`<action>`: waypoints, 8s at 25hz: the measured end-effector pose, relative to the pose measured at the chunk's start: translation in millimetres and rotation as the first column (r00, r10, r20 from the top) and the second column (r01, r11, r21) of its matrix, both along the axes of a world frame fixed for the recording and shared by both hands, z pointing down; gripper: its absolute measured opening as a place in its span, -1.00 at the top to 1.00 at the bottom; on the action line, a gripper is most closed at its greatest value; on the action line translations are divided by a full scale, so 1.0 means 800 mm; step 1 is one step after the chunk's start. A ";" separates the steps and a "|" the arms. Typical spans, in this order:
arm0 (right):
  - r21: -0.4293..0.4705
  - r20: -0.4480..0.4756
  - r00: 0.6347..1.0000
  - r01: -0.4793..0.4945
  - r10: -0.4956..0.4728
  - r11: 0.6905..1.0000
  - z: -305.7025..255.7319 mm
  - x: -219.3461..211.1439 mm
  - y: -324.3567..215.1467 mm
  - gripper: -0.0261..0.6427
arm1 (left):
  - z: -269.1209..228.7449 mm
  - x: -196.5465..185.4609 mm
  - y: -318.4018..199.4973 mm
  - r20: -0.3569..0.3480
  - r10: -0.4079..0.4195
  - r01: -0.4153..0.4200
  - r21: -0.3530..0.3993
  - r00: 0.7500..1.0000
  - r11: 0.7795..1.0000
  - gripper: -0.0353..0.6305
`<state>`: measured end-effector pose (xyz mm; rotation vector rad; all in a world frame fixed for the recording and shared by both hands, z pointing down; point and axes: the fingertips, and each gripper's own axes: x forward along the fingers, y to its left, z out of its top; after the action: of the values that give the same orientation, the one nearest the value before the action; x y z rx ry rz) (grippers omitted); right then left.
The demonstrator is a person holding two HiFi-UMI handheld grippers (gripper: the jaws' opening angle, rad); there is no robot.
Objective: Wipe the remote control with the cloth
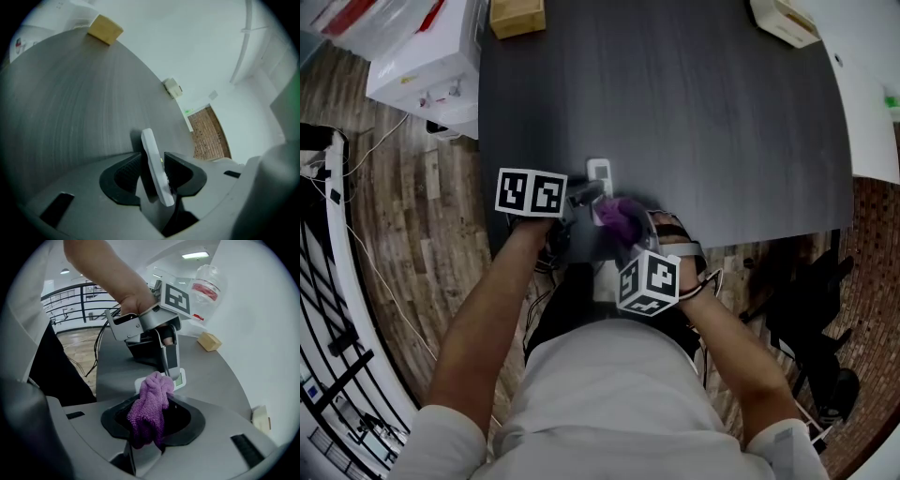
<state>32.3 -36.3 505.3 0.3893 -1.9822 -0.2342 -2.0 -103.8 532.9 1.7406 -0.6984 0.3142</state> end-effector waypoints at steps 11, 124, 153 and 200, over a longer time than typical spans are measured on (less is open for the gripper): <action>0.017 0.104 0.994 -0.038 0.036 0.999 -0.025 0.004 0.000 0.53 | -0.012 0.009 -0.010 -0.178 -0.123 0.117 -0.041 0.976 0.992 0.63; -0.384 0.198 0.917 -0.254 0.347 0.888 -0.025 -0.029 0.060 0.53 | -0.057 -0.075 -0.013 -0.368 -0.571 0.589 -0.073 0.734 0.805 0.66; -0.227 0.160 0.874 -0.420 0.459 0.878 -0.025 0.031 0.010 0.53 | -0.034 -0.035 0.038 -0.034 -0.013 0.016 0.084 0.999 0.996 0.66; 0.261 0.036 0.995 -0.098 0.092 0.960 -0.026 -0.056 -0.004 0.53 | 0.010 -0.034 0.115 0.701 0.107 -0.596 0.505 0.705 0.624 0.49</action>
<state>-12.3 -39.6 484.1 0.6589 -1.9538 -0.4349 -28.9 -11.9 541.0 2.5903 -0.9981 1.0785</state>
